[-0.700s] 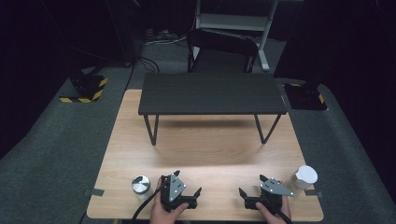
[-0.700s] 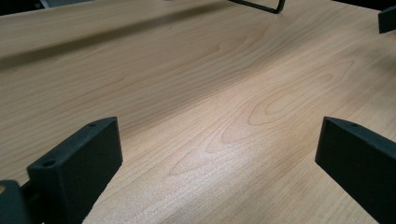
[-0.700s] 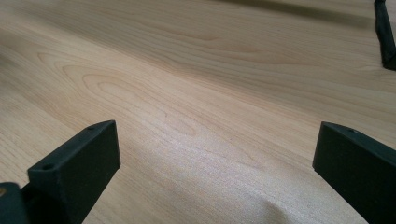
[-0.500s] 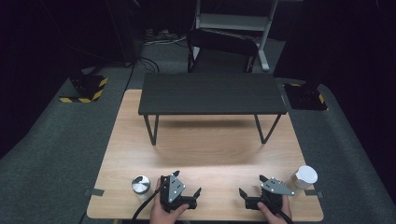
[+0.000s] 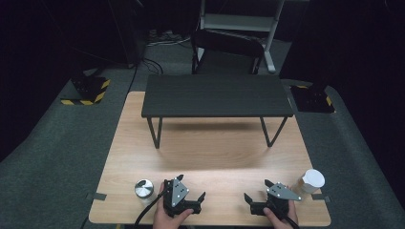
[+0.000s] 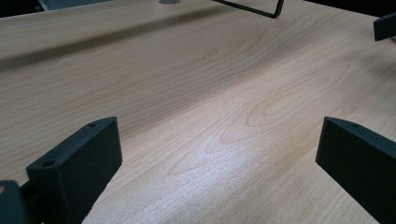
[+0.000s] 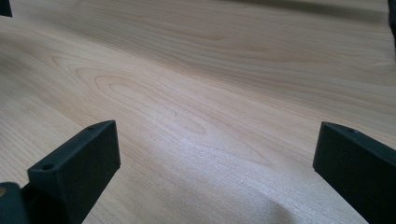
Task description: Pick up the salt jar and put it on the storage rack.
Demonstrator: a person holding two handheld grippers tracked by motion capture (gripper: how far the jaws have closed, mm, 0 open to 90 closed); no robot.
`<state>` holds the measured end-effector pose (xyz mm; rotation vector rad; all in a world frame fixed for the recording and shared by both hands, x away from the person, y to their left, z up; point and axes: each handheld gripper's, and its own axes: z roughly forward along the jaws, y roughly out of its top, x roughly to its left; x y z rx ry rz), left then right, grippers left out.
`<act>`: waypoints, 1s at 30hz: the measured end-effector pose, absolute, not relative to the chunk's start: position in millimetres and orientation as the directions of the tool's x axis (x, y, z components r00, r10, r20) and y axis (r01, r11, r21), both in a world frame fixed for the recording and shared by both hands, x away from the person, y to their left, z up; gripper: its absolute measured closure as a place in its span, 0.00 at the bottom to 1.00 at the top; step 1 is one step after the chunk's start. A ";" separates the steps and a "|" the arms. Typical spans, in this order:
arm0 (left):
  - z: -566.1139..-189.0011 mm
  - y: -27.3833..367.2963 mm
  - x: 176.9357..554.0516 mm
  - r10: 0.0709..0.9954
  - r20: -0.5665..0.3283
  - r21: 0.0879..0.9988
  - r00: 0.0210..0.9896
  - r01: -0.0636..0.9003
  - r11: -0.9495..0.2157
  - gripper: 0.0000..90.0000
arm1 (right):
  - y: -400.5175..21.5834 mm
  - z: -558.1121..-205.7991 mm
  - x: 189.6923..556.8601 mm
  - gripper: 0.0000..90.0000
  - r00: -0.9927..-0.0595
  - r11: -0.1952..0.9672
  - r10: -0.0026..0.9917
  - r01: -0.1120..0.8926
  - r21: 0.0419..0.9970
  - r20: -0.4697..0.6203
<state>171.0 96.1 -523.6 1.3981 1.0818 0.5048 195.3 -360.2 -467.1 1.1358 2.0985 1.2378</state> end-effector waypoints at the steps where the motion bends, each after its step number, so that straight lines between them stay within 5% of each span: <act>1: -523.6 96.0 171.0 0.831 -0.302 0.938 0.468 0.300 0.172 0.01 | -360.0 -467.2 195.0 0.01 -0.560 0.258 0.828 0.424 0.868 0.027; 16: -522.9 97.1 170.6 0.823 -0.306 0.937 0.479 0.302 0.173 0.01 | -361.1 -467.1 195.7 0.01 -0.556 0.249 0.830 0.431 0.868 0.039; 30: -492.9 106.6 152.8 0.831 -0.282 0.957 0.480 0.201 0.209 0.01 | -361.3 -467.7 194.9 0.01 -0.550 0.241 0.834 0.431 0.870 0.042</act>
